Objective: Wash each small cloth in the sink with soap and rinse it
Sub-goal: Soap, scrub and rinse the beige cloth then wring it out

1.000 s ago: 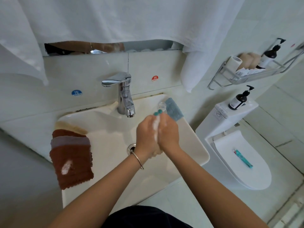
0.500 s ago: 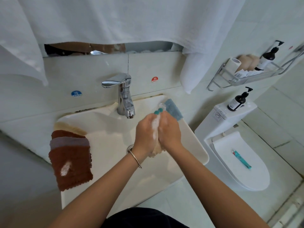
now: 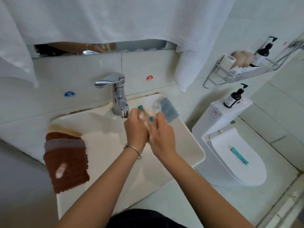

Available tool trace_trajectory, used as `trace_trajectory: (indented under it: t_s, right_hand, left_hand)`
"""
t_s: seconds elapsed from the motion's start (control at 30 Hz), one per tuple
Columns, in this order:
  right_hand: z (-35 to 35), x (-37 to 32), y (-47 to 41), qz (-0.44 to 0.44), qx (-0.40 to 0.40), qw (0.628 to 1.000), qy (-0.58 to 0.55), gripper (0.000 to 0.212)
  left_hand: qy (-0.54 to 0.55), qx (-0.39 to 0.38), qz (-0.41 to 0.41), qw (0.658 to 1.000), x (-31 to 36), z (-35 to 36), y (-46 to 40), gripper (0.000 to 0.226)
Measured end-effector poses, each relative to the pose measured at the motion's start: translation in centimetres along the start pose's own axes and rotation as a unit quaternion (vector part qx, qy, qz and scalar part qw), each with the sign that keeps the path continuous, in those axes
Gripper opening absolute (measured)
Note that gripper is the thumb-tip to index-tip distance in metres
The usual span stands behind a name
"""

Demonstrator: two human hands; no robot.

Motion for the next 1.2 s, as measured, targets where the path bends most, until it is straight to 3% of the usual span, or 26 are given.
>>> trace_trajectory:
  t_s: [0.07, 0.23, 0.37, 0.47, 0.63, 0.73, 0.87, 1.0, 1.1, 1.2]
  right_hand:
    - [0.1, -0.4, 0.2, -0.018, 0.013, 0.999, 0.031, 0.037]
    - [-0.1, 1.9, -1.5, 0.097, 0.045, 0.994, -0.029, 0.035]
    - [0.4, 1.1, 0.5, 0.006, -0.017, 1.0, 0.0, 0.033]
    - [0.0, 1.8, -1.8, 0.088, 0.018, 0.994, -0.054, 0.037]
    - [0.3, 0.9, -0.7, 0.009, -0.021, 0.999, -0.044, 0.035]
    - [0.0, 1.4, -2.1, 0.083, 0.021, 0.993, -0.082, 0.039]
    - [0.4, 0.7, -1.1, 0.04, -0.014, 0.997, -0.057, 0.032]
    - [-0.2, 1.7, -2.4, 0.097, 0.023, 0.993, -0.057, 0.04]
    - [0.3, 0.9, -1.1, 0.026, -0.017, 0.999, -0.024, 0.036]
    - [-0.5, 1.4, -2.4, 0.08, 0.004, 0.996, -0.028, 0.04]
  left_hand:
    - [-0.003, -0.029, 0.014, 0.999, -0.2, 0.4, 1.0, 0.037]
    - [0.057, -0.074, 0.082, 0.992, 0.3, 0.8, 3.5, 0.035]
    - [0.085, -0.048, -0.021, 0.995, -0.3, 0.9, 1.4, 0.043]
    - [0.078, -0.07, 0.009, 0.994, -0.2, 1.3, 3.4, 0.039]
    - [0.118, -0.041, -0.051, 0.991, 0.2, 0.9, 1.4, 0.046]
    - [0.139, -0.071, -0.06, 0.986, 0.6, 1.5, 2.9, 0.046]
    - [0.151, -0.045, -0.087, 0.984, 0.4, 1.0, 1.4, 0.047]
    - [0.133, -0.086, -0.062, 0.985, 1.0, 1.6, 2.3, 0.041]
    - [0.133, -0.062, -0.07, 0.987, 0.9, 1.2, 0.8, 0.045]
    - [0.17, -0.078, -0.091, 0.978, 1.7, 1.5, 2.3, 0.042]
Point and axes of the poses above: each hand's wrist, its own y-axis away from the middle knuckle, its own z-axis out of the palm, x = y × z, the point moved 1 cm from there along -y, towards the middle knuckle, and after that the axes turned 3 degrees about -z, right-handed, at the moved point
